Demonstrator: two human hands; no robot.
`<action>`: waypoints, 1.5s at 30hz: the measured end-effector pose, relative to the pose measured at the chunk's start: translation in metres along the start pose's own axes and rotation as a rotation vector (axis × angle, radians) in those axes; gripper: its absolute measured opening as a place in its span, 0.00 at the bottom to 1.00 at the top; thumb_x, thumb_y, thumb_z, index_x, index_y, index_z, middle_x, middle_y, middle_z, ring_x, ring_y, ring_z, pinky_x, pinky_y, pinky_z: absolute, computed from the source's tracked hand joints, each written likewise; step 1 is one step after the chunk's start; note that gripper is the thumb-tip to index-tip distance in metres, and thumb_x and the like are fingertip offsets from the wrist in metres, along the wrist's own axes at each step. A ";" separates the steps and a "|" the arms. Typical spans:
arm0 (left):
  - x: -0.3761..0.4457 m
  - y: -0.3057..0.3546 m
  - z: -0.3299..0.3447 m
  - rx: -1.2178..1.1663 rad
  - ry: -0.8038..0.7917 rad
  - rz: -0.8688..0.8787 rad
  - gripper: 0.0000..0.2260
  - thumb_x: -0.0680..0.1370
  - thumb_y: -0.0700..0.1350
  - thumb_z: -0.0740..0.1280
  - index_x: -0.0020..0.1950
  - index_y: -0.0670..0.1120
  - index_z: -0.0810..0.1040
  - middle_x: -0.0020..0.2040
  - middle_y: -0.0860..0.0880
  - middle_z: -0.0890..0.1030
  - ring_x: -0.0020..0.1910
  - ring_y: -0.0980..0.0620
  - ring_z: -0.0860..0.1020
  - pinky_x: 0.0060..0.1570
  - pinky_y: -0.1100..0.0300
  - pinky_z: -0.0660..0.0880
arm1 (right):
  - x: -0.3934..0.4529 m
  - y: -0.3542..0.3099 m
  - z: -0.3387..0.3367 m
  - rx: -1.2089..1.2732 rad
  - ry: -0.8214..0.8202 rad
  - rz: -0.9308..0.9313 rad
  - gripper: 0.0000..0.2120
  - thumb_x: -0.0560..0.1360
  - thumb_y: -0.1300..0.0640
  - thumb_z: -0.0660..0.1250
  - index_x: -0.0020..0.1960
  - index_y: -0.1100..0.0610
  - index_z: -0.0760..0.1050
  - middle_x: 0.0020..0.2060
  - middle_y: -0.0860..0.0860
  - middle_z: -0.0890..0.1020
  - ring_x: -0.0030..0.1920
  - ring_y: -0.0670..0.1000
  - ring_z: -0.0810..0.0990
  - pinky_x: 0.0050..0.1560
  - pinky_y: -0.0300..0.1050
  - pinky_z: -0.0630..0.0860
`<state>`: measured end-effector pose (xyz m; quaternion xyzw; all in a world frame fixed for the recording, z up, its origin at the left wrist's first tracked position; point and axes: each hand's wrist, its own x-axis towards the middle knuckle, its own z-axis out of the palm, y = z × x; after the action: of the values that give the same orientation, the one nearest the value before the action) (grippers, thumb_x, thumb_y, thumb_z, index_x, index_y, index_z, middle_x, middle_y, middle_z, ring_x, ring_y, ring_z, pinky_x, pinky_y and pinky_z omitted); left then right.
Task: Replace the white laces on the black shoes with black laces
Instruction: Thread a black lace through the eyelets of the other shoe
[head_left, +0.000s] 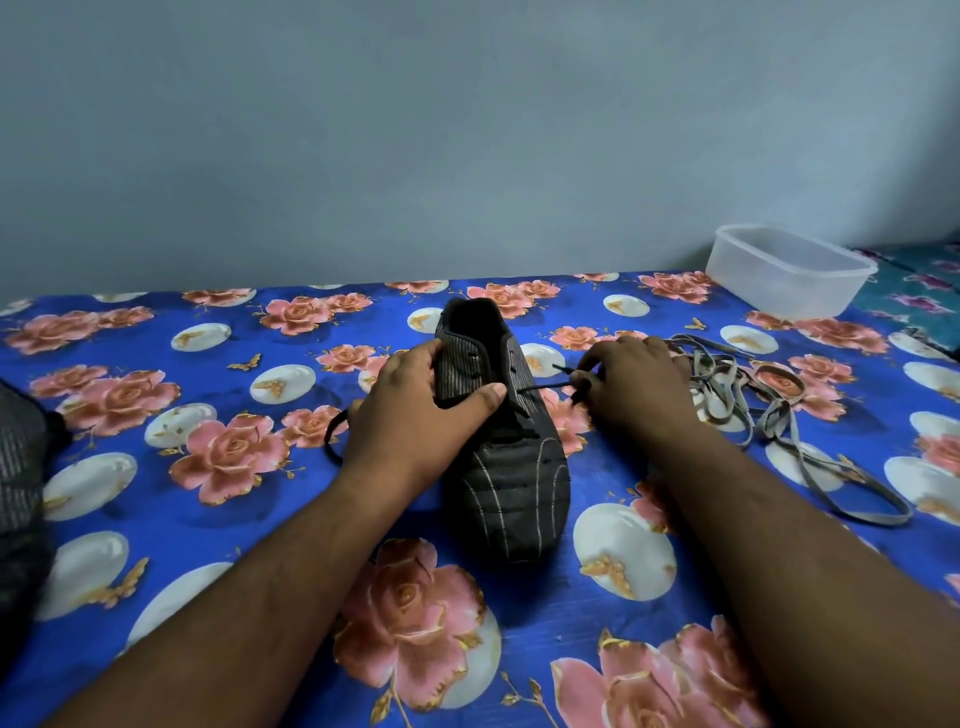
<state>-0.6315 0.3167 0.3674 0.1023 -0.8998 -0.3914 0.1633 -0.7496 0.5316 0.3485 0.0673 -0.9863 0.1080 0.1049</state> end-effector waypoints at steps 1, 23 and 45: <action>0.000 0.002 0.000 -0.014 0.005 -0.007 0.37 0.67 0.70 0.69 0.72 0.56 0.71 0.66 0.53 0.75 0.61 0.50 0.78 0.64 0.43 0.73 | 0.000 -0.001 -0.001 0.015 0.002 0.002 0.11 0.79 0.42 0.65 0.55 0.45 0.81 0.57 0.50 0.80 0.67 0.58 0.68 0.66 0.62 0.65; -0.014 0.011 -0.009 -0.159 0.024 -0.005 0.13 0.72 0.55 0.74 0.55 0.59 0.80 0.51 0.61 0.78 0.53 0.59 0.75 0.44 0.71 0.67 | -0.038 -0.031 -0.054 1.025 0.001 -0.201 0.03 0.77 0.60 0.72 0.45 0.54 0.83 0.37 0.50 0.85 0.37 0.44 0.78 0.40 0.37 0.73; -0.019 0.012 -0.010 -0.078 0.025 0.076 0.18 0.73 0.57 0.73 0.62 0.57 0.80 0.55 0.57 0.78 0.52 0.52 0.79 0.49 0.57 0.72 | -0.052 -0.061 -0.026 1.026 -0.160 -0.301 0.10 0.78 0.64 0.67 0.41 0.53 0.80 0.35 0.43 0.81 0.37 0.41 0.76 0.41 0.35 0.73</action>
<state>-0.6106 0.3241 0.3785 0.0665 -0.8849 -0.4185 0.1933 -0.6845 0.4845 0.3736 0.2584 -0.7912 0.5542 -0.0025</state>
